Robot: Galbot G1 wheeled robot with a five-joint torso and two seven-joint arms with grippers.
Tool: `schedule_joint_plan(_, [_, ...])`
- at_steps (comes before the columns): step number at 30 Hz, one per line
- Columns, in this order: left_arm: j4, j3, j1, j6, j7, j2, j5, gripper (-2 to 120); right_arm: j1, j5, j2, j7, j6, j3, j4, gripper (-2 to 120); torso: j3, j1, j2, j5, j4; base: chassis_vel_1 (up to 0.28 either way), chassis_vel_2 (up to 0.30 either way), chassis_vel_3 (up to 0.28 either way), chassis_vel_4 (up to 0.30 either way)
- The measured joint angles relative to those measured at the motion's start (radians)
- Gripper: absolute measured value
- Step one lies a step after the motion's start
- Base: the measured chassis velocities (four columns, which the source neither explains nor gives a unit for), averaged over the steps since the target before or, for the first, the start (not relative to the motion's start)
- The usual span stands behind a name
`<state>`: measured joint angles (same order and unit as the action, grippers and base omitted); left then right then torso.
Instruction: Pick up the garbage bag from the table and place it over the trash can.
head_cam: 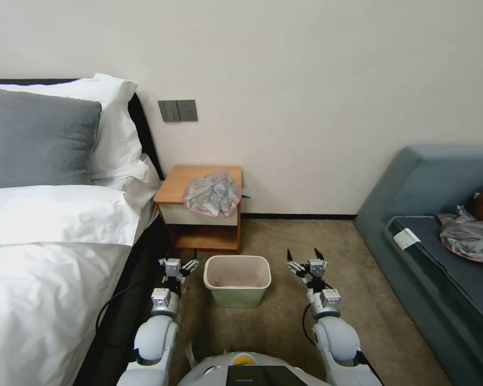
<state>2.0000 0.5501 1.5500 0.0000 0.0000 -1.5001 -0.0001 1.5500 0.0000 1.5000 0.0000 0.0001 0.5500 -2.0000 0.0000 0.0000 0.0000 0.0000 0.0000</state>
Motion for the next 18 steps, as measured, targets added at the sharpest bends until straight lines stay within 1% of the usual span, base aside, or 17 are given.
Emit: schedule_joint_plan(18, [0.0, 0.0, 0.0, 0.0, 0.0, 0.0, 0.0, 93, 0.0, 0.0, 0.0, 0.0, 0.0, 0.0, 0.0, 100, 0.0, 0.0, 0.0, 0.0, 0.0, 0.0, 0.0, 0.0, 0.0])
